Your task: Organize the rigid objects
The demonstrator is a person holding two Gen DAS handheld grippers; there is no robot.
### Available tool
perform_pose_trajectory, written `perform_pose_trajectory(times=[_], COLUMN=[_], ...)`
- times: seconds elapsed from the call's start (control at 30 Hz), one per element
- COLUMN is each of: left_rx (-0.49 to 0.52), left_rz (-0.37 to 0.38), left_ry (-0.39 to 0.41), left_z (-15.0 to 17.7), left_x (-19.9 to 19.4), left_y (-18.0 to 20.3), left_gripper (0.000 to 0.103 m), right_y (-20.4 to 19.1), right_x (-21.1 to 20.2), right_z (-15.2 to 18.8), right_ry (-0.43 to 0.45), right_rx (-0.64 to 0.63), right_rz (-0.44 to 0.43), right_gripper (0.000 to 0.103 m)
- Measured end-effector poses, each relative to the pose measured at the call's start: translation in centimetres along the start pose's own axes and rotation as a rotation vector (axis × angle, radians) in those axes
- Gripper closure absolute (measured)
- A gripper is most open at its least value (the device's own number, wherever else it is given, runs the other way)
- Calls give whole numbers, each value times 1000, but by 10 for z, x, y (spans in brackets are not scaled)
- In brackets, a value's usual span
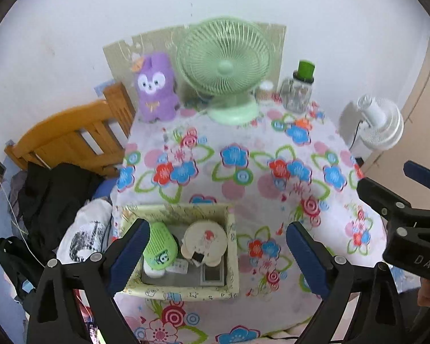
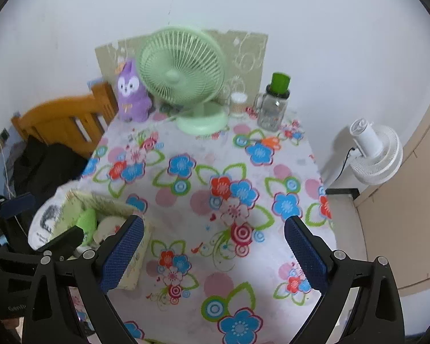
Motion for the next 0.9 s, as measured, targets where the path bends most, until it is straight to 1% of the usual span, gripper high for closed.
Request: perform_pose_trajectory(times=[0.23,0.43,0.53,0.77,0.9], left_rx=[0,16,18,21,16], left_rz=[-7,-30,-34,-19,-41], left_ry=[55,100,114,138,145], left_z=[-11,-20,-23,-25,-25], left_x=[-24,-39,-44,-52,-54], left_y=[4,11,16,25,23], left_gripper=[1,0,0,0,0], right_y=[26,46,52,59,59], right_x=[-25,-42,-51,-59,-59], right_z=[-11,-7,-6,-5,-7], right_ry=[60,73,86,105,109], right_rx=[55,103,116,137,140], right_rz=[35,65,81,94,93], right_gripper=[3,3,3,3,3])
Point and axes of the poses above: each gripper's, at about its wrist camera, not at the fingertips, and x roughly the way its jaws point, y to its right, z to its underside, the point moved 9 cm from there along x, roughly the way its jaws point, and after that the axes turned 4 degrees about z, right-handed, at the moved point
